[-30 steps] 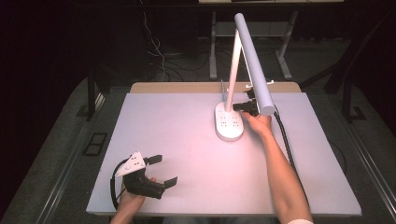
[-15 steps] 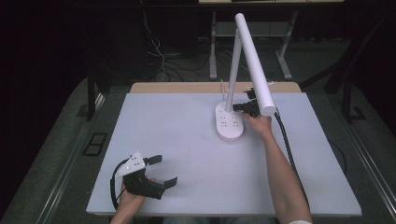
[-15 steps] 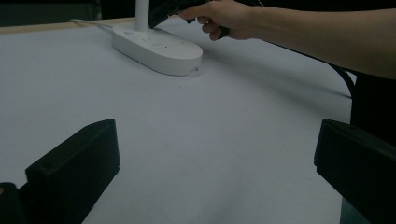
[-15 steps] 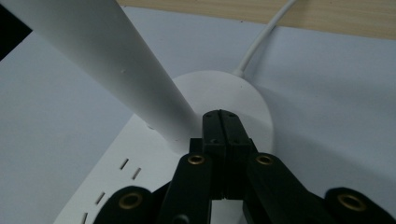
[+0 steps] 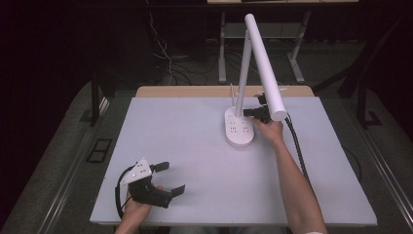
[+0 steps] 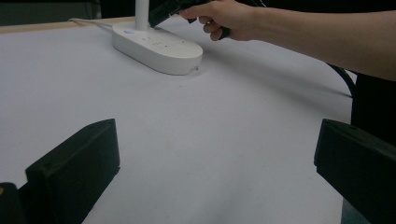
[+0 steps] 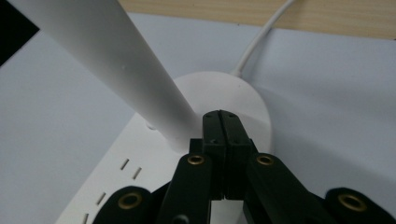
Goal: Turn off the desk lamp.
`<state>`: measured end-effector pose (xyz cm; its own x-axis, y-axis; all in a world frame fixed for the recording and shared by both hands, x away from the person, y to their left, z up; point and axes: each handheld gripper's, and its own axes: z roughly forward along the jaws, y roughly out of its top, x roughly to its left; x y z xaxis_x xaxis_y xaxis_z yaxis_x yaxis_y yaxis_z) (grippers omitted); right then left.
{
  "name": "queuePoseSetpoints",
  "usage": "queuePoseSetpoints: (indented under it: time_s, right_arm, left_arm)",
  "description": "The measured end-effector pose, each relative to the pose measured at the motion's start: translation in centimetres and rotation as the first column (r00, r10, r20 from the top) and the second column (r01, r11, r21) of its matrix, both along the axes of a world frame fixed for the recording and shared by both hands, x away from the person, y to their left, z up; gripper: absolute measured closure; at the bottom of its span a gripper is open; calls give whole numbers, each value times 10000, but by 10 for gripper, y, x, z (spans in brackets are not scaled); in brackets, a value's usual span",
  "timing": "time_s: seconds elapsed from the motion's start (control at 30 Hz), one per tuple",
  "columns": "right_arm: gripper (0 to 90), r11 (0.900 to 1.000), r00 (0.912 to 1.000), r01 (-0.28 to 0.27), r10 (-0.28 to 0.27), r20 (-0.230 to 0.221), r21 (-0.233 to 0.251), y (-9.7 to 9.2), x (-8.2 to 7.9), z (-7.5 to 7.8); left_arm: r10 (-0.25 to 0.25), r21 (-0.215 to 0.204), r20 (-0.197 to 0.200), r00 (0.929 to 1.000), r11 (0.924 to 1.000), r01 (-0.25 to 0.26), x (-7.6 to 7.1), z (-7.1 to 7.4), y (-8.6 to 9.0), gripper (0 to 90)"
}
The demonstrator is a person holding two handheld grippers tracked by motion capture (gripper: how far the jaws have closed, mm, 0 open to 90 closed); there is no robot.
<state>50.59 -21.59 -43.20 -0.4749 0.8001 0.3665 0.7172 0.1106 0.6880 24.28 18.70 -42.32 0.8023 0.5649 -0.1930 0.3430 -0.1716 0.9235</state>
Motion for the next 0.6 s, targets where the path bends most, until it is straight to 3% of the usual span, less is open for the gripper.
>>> queuePoseSetpoints:
  time_s: [0.3, 0.6]
  right_arm:
    - [898, 9989, 9997, 220, -215, 129, -422, -7, -4, 6]
    - [894, 9984, 9994, -12, 31, 335, -565, -18, -13, 21]
  left_arm:
    - [34, 0, 16, 10000, 10000, -34, 0, 0, 0, 0]
    - [34, -27, 18, 10000, 10000, -34, -1, 0, -1, 0]
